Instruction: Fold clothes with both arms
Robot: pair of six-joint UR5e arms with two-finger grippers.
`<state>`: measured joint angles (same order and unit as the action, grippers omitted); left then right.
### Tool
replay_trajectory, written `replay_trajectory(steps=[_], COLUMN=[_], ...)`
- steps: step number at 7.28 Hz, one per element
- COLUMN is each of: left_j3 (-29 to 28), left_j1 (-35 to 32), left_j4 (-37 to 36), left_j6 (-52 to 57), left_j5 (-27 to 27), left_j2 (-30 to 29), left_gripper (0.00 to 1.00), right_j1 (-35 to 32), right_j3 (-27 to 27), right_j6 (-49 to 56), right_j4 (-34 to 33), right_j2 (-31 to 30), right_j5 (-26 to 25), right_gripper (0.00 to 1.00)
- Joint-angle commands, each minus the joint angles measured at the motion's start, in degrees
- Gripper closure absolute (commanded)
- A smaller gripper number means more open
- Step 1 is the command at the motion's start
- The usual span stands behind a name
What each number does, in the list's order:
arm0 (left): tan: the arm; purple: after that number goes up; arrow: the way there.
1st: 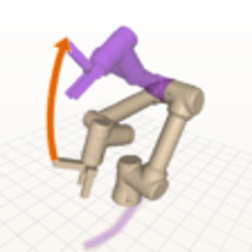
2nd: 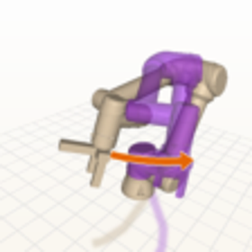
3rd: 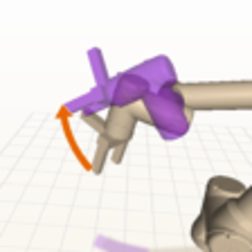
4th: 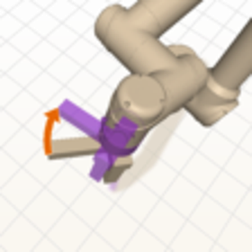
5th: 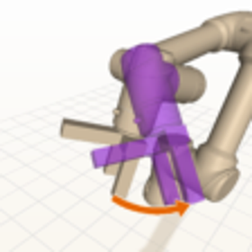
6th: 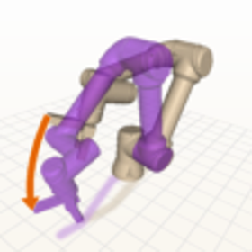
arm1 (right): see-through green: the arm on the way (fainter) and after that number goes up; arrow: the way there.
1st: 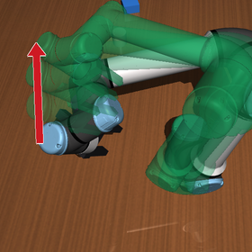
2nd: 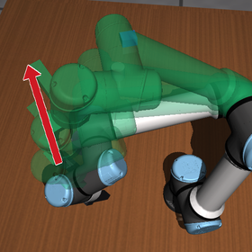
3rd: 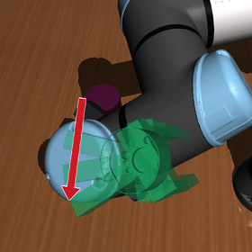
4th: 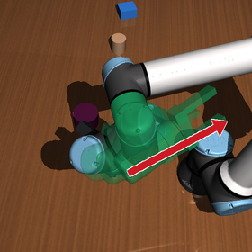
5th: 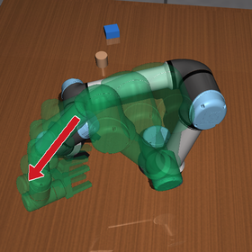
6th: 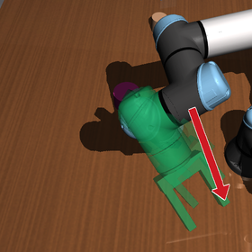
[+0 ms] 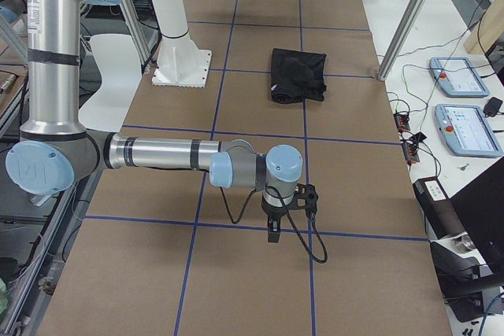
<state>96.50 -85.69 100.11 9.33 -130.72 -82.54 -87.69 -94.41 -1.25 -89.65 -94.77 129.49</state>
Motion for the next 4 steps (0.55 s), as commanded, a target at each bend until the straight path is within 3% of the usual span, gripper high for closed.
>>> replay_trajectory(steps=[1,4], left_j3=[-0.3,-0.1], left_j1=[0.0,0.0], left_j4=[0.0,0.0], left_j6=[0.0,-0.1], left_j5=[-0.1,-0.2], left_j2=[0.0,0.7], left_gripper=[0.00,0.00], right_j1=[0.3,0.4], right_j3=[0.0,0.0], right_j6=[-0.1,0.0], right_j4=[-0.1,0.0], right_j2=[0.0,0.1], right_j5=[0.1,0.0], right_gripper=[0.00,0.00])
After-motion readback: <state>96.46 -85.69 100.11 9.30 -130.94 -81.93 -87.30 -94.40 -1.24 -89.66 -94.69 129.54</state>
